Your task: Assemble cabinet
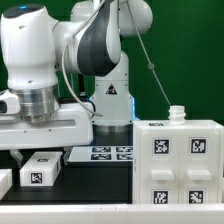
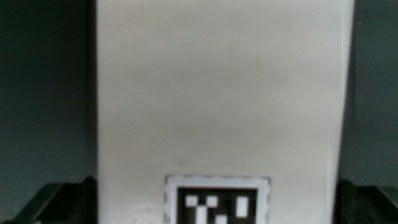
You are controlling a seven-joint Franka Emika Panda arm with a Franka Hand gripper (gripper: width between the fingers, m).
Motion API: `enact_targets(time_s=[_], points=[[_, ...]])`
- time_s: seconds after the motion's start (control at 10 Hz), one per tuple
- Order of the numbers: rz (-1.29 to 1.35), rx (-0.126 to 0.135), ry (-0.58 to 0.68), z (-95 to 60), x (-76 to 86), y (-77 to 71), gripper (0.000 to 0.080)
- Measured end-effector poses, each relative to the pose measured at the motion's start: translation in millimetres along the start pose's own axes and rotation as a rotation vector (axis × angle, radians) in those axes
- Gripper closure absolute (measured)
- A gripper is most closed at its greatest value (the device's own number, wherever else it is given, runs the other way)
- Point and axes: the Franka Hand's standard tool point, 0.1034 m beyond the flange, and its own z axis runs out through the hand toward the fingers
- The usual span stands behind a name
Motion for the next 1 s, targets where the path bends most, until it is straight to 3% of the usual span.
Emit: enact_targets(time_s=[0.3,0.4,0.8,0.9,1.0], points=[[-0.003,-0.001,0.001,1.4,-0.3,-1.2,0.0173],[-0.003,-0.001,0.001,1.5,-0.3,-1.2,0.0249],[-0.003,-0.001,0.001,1.4,-0.3,-1.2,0.0249],[-0.004,-0.003,0.001,-1.5,2.1,-2.1,0.0249],[-0.023,-0.008,0.012,-19.8,12.4,-6.5,0.0249]])
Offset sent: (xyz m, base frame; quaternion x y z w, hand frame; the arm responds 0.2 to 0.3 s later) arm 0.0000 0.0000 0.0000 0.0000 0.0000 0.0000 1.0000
